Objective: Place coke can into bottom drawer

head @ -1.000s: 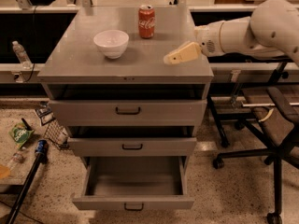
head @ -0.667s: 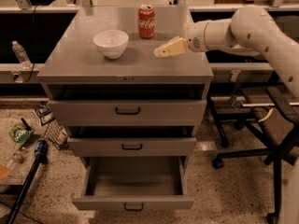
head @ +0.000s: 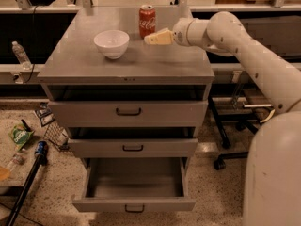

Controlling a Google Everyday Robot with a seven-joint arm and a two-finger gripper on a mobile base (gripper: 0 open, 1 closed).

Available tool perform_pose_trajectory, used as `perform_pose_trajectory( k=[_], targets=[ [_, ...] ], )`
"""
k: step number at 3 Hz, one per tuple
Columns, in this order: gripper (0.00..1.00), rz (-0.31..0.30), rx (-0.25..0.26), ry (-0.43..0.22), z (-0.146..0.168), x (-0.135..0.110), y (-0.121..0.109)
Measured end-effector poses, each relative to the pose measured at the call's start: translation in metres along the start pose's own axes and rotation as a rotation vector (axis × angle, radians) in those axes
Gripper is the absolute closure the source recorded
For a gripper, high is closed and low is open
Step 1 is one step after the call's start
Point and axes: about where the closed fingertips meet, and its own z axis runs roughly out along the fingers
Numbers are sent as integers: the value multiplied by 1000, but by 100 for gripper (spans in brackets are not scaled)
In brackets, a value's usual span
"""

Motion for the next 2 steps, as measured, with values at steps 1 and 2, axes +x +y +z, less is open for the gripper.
perform_pose_trajectory(
  k=[1,2],
  targets=[
    [0,2,68,-38,36,-17,-16],
    [0,4,75,-51,74,-25,-16]
  ],
)
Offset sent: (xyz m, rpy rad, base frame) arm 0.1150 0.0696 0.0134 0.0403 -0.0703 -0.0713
